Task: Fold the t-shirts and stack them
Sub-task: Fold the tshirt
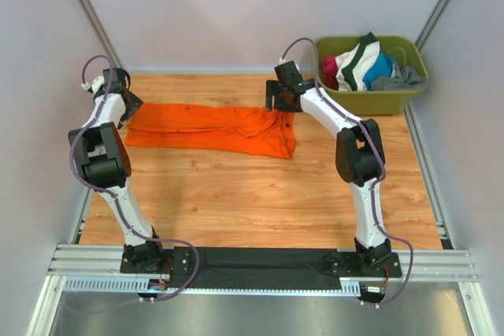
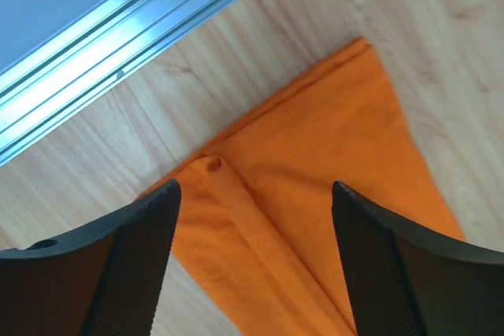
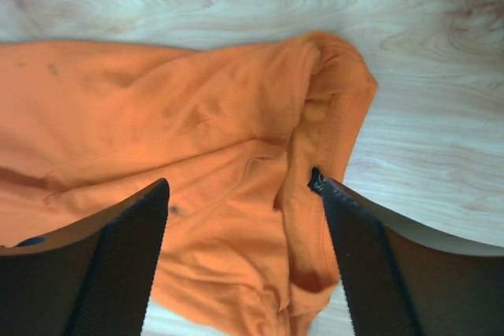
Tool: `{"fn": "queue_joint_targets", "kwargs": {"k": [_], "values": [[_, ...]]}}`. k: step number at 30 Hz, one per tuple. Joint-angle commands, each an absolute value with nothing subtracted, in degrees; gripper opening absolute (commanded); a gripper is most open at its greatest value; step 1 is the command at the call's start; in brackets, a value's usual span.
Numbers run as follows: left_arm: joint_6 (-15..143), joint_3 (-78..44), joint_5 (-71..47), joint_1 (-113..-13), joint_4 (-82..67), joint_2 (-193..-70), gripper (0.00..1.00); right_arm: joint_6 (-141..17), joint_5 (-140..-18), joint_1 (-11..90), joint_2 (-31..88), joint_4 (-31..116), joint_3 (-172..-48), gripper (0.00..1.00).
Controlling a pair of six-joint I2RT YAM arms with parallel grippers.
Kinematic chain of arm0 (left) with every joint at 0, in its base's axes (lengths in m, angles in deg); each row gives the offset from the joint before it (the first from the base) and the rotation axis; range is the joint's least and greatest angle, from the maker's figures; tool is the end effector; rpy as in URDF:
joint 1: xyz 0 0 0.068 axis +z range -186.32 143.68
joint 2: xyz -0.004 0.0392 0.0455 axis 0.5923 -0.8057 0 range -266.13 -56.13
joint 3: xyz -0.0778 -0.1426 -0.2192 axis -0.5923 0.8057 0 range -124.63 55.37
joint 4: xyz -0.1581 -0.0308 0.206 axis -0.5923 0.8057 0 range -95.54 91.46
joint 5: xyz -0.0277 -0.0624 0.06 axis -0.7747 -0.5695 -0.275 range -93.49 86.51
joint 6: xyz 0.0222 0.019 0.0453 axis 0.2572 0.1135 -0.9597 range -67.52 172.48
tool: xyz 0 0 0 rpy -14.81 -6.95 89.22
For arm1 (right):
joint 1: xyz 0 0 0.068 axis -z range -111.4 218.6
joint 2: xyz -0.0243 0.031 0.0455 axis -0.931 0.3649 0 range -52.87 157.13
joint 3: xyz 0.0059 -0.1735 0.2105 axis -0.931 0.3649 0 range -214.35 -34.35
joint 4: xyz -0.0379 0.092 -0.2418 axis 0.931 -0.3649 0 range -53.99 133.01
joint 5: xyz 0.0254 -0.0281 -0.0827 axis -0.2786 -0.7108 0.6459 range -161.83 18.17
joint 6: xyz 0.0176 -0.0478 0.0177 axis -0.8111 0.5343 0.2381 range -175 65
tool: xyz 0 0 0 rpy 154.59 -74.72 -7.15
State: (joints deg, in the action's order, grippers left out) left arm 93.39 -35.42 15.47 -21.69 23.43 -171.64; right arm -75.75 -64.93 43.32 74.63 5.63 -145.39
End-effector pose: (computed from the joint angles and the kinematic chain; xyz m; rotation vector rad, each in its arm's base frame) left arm 0.4278 0.1237 0.2170 -1.2579 2.1015 0.2154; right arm 0.4514 0.2085 0.2228 -0.0498 2.5096 0.1809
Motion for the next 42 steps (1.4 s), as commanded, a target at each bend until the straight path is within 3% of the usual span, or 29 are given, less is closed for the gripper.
{"fn": "queue_joint_targets", "kwargs": {"k": [1, 9, 16, 42], "values": [[92.12, -36.83, 10.93, -22.26, 22.75, -163.28, 0.85, -76.96, -67.34, 43.55, 67.38, 5.49, -148.26, 0.82], [103.89, -25.41, 5.56, -23.49, 22.49, -155.36, 0.88, -86.46, -74.73, 42.67, 59.90, 9.87, -136.67, 1.00], [110.22, -26.72, 8.11, -23.49, 27.85, -159.58, 0.90, -91.38, -75.08, 41.44, 59.36, 11.20, -131.73, 1.00], [115.77, -36.56, 1.96, -23.58, 16.35, -176.01, 0.91, -89.37, -72.62, 41.70, 70.08, 5.84, -144.91, 1.00]]}}
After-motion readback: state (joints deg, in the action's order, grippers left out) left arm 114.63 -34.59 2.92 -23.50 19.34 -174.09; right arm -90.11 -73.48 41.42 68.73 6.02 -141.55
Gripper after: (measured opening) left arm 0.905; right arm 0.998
